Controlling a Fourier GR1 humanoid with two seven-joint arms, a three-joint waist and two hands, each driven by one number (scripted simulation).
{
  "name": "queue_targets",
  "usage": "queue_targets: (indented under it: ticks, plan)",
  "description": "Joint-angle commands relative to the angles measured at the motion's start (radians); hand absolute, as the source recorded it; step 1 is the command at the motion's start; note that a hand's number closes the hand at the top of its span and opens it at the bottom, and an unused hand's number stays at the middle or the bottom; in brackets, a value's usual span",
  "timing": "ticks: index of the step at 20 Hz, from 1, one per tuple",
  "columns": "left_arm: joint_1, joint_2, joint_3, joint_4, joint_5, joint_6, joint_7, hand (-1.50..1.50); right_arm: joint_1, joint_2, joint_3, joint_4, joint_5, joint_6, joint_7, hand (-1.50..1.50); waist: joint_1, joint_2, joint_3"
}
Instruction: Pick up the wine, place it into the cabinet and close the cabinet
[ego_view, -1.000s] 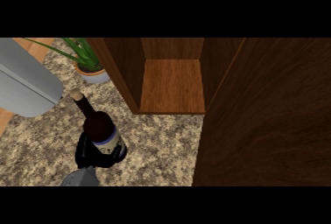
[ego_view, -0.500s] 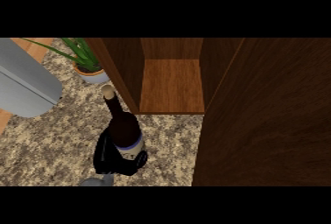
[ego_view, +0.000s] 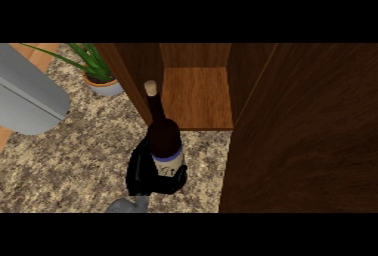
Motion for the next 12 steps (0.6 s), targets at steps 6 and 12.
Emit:
queue_targets:
  ticks: [6,12]
  plan:
    - [-0.119,0.000,-0.095,0.175,0.147,0.084,-0.115,1.50,0.101,0.038,0.063,-0.014,-0.004,0.025,-0.085,-1.50,-0.002,0.000,0.000]
    - [-0.283,0.000,-0.028,0.323,0.193,0.015,-0.143,1.50,0.095,0.022,0.037,-0.024,-0.021,0.038,-0.074,-1.50,-0.004,0.001,0.000]
